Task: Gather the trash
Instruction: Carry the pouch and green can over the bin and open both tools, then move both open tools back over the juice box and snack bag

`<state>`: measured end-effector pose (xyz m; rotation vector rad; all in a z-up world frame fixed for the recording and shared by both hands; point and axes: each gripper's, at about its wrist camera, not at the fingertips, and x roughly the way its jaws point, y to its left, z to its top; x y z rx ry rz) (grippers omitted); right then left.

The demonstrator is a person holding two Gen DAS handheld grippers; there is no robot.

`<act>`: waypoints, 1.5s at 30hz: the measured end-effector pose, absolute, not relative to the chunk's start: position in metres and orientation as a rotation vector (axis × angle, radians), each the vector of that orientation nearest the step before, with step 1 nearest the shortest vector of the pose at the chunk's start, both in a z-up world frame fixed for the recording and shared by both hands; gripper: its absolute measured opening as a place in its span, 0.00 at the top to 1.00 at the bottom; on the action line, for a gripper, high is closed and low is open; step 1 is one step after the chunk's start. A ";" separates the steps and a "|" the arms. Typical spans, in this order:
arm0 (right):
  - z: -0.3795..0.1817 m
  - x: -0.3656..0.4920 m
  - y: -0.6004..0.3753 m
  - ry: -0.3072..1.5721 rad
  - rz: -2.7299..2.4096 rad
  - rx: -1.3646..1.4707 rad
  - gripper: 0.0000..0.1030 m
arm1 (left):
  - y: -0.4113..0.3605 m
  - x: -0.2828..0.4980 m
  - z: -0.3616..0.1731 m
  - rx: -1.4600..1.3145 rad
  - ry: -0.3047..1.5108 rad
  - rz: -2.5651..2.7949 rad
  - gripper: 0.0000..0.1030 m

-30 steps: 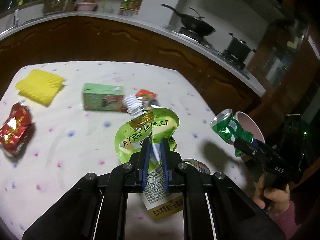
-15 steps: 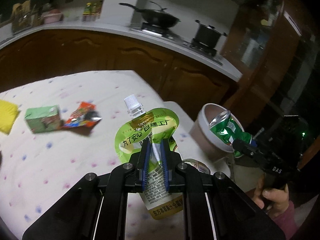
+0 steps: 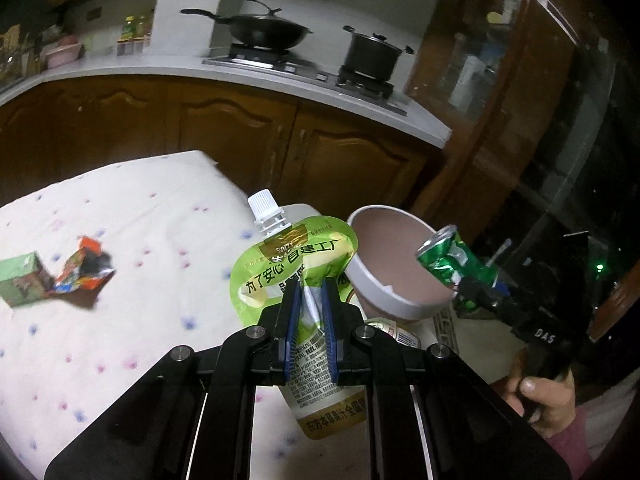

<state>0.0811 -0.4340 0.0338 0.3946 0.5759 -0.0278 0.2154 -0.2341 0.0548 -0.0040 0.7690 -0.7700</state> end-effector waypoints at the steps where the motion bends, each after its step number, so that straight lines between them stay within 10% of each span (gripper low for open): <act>1: 0.033 0.081 -0.437 0.574 -0.036 0.400 0.28 | -0.238 0.215 0.055 0.000 0.769 -0.774 0.90; 36: 0.005 0.100 -0.521 0.621 -0.141 0.460 0.28 | -0.420 0.256 0.014 0.113 0.874 -0.907 0.90; 40: 0.000 0.107 -0.524 0.641 -0.139 0.478 0.26 | -0.416 0.260 0.012 0.084 0.880 -0.905 0.61; 45: -0.003 0.104 -0.527 0.648 -0.149 0.491 0.26 | -0.405 0.256 0.018 0.082 0.851 -0.900 0.58</act>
